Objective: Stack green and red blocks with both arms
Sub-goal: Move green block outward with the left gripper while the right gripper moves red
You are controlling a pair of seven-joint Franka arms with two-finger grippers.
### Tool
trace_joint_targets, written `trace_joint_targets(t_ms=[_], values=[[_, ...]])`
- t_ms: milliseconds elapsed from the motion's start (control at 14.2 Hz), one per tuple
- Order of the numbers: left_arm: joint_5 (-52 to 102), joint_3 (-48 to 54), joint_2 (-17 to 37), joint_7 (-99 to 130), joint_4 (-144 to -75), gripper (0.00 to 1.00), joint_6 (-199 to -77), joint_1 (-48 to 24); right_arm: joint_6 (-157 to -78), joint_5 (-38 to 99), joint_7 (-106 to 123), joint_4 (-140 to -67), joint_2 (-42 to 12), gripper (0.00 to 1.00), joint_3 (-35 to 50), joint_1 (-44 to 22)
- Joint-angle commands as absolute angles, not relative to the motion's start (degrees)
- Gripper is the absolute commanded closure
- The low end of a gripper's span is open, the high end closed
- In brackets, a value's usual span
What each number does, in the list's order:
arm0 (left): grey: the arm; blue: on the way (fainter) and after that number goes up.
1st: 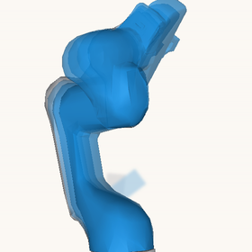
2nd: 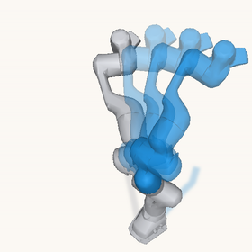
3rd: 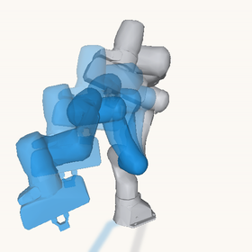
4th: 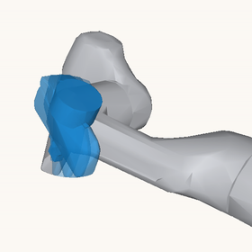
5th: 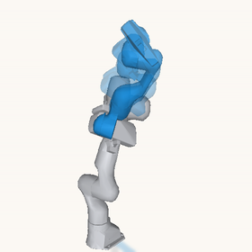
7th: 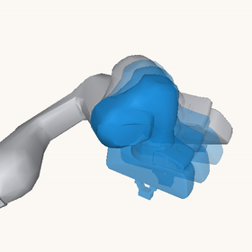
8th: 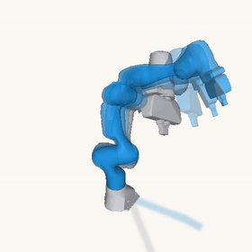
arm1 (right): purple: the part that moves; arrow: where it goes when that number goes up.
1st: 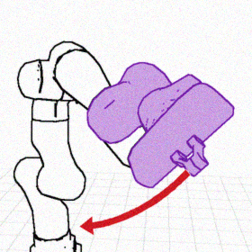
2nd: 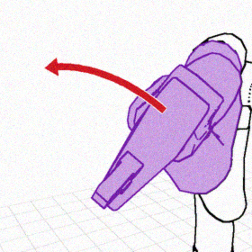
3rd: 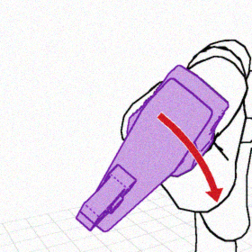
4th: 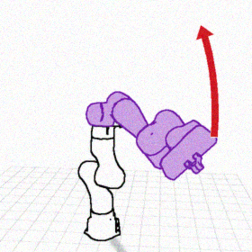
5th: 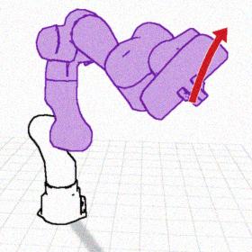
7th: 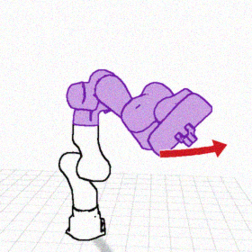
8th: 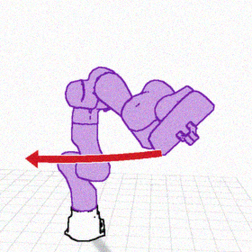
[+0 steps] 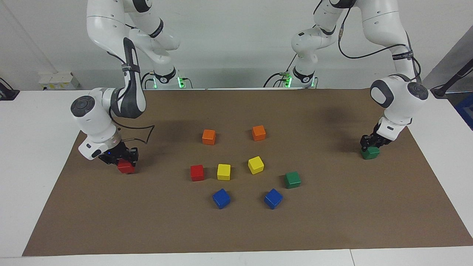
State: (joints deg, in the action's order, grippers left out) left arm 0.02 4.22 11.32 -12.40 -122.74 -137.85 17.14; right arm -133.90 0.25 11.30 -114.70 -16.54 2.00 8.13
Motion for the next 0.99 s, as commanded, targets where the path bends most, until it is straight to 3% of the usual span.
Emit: trace_joint_targets(t_ms=[0, 70, 141, 423, 775, 845, 915], values=[[0.9, 4.8, 12.9, -15.3, -123.1, 0.99, -140.6, 17.9, -137.1, 0.1, 11.7, -115.9, -17.1, 1.0, 2.5, 8.5], [0.9, 4.7, 12.9, -15.3, -123.0, 0.19, -140.6, 17.9, -137.6, 0.1, 11.6, -116.5, -17.1, 1.0, 2.5, 8.5], [0.9, 4.8, 12.9, -15.3, -122.6, 0.0, -140.1, 17.8, -137.6, 0.1, 11.6, -116.6, -17.1, 1.0, 2.5, 8.5], [0.9, 4.8, 12.9, -15.3, -120.4, 0.0, -136.8, 17.3, -138.1, 0.1, 11.3, -116.9, -17.1, 1.0, 2.5, 8.3], [0.9, 5.2, 13.0, -14.0, -105.7, 0.0, -117.8, 14.8, -139.2, 0.1, 11.4, -117.3, -17.8, 1.0, 2.5, 8.3], [1.1, 5.1, 13.7, -11.0, -102.3, 0.0, -114.4, 12.6, -139.1, 0.1, 11.5, -117.3, -17.8, 0.75, 2.5, 8.3], [1.1, 5.1, 14.7, -4.7, -98.8, 0.0, -112.1, 10.0, -139.1, 0.1, 11.5, -117.3, -17.8, 0.15, 2.5, 8.3]])
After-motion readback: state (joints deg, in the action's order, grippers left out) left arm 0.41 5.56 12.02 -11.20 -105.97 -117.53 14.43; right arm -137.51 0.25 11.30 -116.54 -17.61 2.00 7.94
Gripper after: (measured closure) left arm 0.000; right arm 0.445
